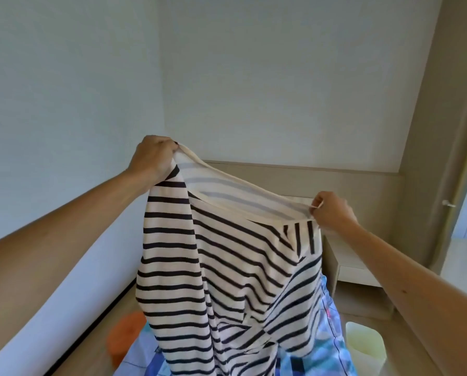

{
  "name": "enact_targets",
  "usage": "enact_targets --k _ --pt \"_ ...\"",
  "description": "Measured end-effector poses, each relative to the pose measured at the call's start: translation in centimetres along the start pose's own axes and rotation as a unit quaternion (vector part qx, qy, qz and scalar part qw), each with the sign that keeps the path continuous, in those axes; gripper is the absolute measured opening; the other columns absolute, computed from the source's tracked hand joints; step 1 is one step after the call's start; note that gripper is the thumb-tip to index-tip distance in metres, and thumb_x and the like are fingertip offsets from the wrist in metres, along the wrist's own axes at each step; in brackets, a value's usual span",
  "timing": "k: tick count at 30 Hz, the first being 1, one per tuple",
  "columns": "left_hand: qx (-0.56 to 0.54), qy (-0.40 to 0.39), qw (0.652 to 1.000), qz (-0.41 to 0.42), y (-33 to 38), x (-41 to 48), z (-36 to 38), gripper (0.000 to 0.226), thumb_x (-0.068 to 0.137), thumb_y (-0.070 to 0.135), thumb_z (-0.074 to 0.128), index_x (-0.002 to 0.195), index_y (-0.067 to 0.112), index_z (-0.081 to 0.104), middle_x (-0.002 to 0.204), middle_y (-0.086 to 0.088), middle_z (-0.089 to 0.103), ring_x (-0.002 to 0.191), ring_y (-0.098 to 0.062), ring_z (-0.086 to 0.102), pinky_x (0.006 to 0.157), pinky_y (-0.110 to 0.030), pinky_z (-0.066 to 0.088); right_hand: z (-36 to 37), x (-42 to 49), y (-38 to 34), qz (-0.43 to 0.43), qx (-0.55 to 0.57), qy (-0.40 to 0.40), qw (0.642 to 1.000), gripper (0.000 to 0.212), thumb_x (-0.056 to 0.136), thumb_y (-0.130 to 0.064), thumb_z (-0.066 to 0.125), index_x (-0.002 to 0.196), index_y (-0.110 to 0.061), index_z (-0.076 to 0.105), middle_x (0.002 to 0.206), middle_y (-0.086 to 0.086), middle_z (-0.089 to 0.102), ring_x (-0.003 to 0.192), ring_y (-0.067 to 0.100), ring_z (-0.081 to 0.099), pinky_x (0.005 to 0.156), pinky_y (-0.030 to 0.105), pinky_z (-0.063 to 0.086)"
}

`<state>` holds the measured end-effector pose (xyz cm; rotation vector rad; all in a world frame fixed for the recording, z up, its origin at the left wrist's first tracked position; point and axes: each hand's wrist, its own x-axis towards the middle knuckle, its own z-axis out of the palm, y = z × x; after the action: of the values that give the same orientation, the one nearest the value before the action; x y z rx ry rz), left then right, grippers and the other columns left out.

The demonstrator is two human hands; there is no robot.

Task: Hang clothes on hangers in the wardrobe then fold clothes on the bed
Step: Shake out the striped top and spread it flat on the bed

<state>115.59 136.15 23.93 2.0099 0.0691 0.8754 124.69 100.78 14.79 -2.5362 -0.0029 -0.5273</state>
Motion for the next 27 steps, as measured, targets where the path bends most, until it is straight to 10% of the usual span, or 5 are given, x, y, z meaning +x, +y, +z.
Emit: enact_targets --k 7,11,14,19,27 --pt "-0.010 -0.065 0.997 -0.046 -1.0 0.3 -0.8 0.017 0.087 0.022 0.051 0.076 0.010 0.050 0.070 -0.006 0.043 0.067 -0.021 0.040 0.063 -0.032 0.030 -1.8 1.1 -2.8 0.077 0.322 -0.002 0.944 0.019 0.094 -0.002 0.051 0.086 -0.017 0.059 0.091 0.008 0.059 0.078 0.021 0.060 0.051 0.027 0.050" --pt "-0.161 -0.391 0.904 -0.066 -0.2 -1.0 -2.8 0.033 0.070 0.039 0.070 0.078 0.006 0.070 0.073 -0.006 0.066 0.066 -0.018 0.062 0.068 -0.027 0.051 -2.8 0.5 -5.5 0.041 0.408 -0.019 0.912 0.029 0.093 0.002 0.046 0.085 -0.021 0.062 0.074 0.004 0.056 0.065 0.017 0.055 0.056 0.027 0.048" --pt "-0.061 -0.562 0.825 -0.005 1.1 -1.5 -1.2 0.052 0.088 0.047 0.064 0.113 0.001 0.070 0.094 -0.020 0.074 0.082 -0.033 0.072 0.077 -0.038 0.057 -3.2 -0.6 -8.1 -0.054 0.420 -0.062 0.904 0.020 0.097 -0.006 0.052 0.090 -0.019 0.065 0.072 0.005 0.061 0.058 0.017 0.055 0.054 0.027 0.045" --pt "0.021 -0.429 0.897 0.107 4.2 -3.4 6.0 0.044 0.096 0.038 0.063 0.136 0.021 0.053 0.124 0.002 0.069 0.118 -0.013 0.064 0.101 -0.033 0.052 -3.0 -2.6 -12.0 -0.218 0.364 -0.087 0.902 0.008 0.093 -0.006 0.062 0.086 -0.007 0.061 0.073 0.008 0.059 0.056 0.015 0.048 0.051 0.027 0.041" --pt "0.062 -0.393 0.903 0.163 7.1 -3.4 10.1 0.032 0.103 0.038 0.050 0.088 0.017 0.069 0.084 -0.011 0.060 0.077 -0.018 0.057 0.078 -0.036 0.048 -3.9 -2.1 -9.2 -0.196 0.335 0.040 0.921 0.018 0.090 -0.011 0.063 0.082 0.003 0.057 0.071 0.005 0.048 0.064 0.014 0.040 0.058 0.025 0.036"
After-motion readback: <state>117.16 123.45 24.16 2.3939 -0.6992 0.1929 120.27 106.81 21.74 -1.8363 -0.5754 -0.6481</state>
